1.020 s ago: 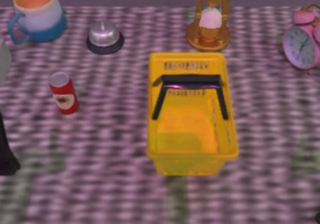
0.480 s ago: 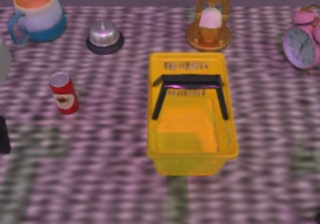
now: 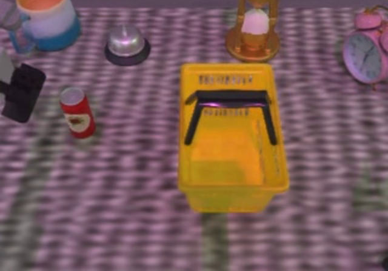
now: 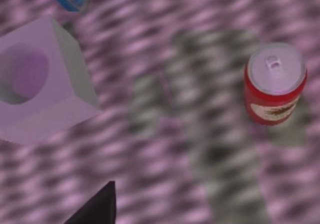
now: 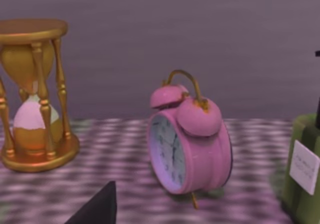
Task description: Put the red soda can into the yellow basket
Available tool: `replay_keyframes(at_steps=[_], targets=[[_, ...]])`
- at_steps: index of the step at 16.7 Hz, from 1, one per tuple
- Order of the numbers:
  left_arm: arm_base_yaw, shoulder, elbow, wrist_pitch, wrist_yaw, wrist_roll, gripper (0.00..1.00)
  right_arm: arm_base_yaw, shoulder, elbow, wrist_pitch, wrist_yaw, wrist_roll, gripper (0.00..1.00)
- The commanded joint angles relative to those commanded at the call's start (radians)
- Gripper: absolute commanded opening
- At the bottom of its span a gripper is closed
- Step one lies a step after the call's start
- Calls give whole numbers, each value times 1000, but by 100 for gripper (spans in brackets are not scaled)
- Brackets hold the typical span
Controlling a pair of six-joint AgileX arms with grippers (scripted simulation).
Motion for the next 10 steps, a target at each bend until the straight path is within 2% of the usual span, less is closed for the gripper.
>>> replay_keyframes(at_steps=[6, 10], targets=[[-54, 612, 499, -325, 7, 177, 100, 0, 0, 0, 0, 0, 0, 100], [-72, 881, 719, -468, 6, 252, 100, 0, 0, 0, 0, 0, 0, 100]])
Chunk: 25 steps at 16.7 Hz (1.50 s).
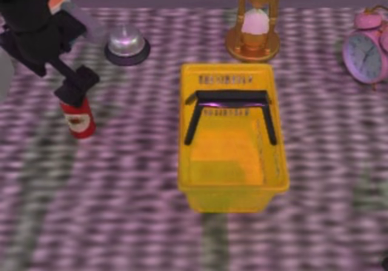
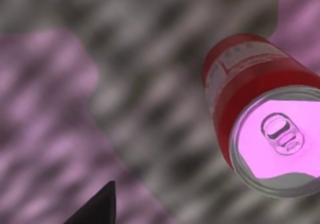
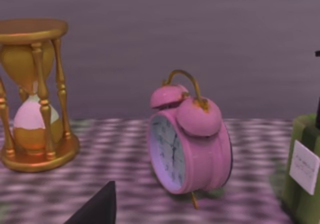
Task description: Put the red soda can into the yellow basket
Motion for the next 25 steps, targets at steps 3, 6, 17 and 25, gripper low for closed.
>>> replay_keyframes(at_steps=[3, 6, 17, 25], targets=[[-5, 94, 78, -52, -2, 27, 100, 0, 0, 0, 0, 0, 0, 100], [-6, 104, 86, -58, -2, 30, 100, 0, 0, 0, 0, 0, 0, 100], [-5, 144, -44, 114, -2, 31, 100, 0, 0, 0, 0, 0, 0, 100], [-5, 145, -47, 117, -2, 31, 70, 0, 0, 0, 0, 0, 0, 100]])
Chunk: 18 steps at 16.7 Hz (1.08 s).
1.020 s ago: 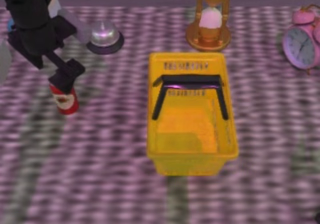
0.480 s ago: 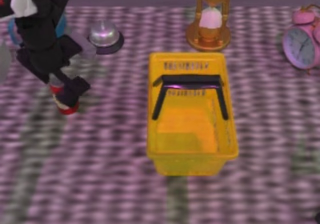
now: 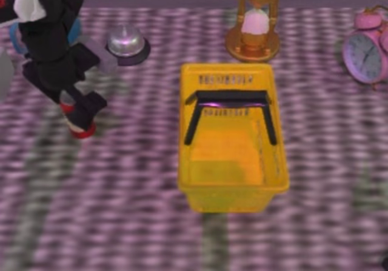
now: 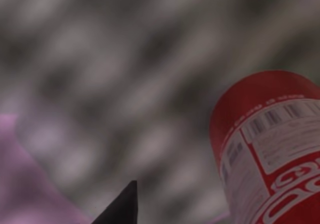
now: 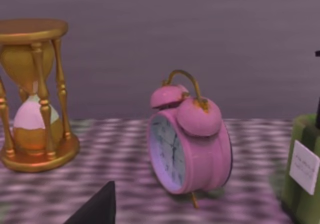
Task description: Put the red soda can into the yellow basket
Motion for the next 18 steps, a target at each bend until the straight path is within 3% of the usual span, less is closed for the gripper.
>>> replay_keyframes(at_steps=[9, 18], targets=[[0, 0, 0, 0, 0, 0, 2, 0, 0, 0, 0, 0, 0, 100], [1, -2, -1, 0, 0, 1, 0, 0, 0, 0, 0, 0, 0, 100]])
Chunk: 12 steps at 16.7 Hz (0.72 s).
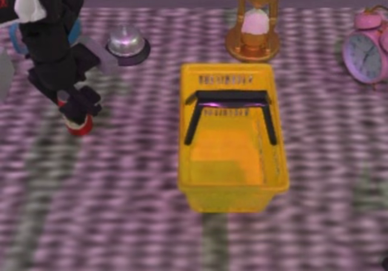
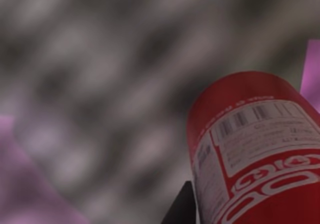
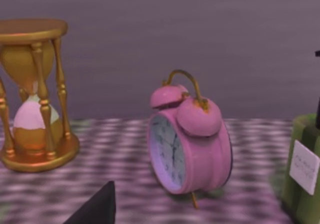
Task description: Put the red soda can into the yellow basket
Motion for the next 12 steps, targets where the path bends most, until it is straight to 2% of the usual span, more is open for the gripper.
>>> replay_keyframes(at_steps=[2, 5, 8, 12], targets=[[-2, 0, -1, 10, 9, -3, 0, 0, 0, 0, 0, 0, 0, 100], [-14, 3, -14, 99, 83, -32, 0, 0, 0, 0, 0, 0, 0, 100], [-30, 3, -41, 272, 216, -91, 0, 0, 0, 0, 0, 0, 0, 100], [-58, -4, -101, 608, 455, -203, 0, 0, 0, 0, 0, 0, 0, 100]])
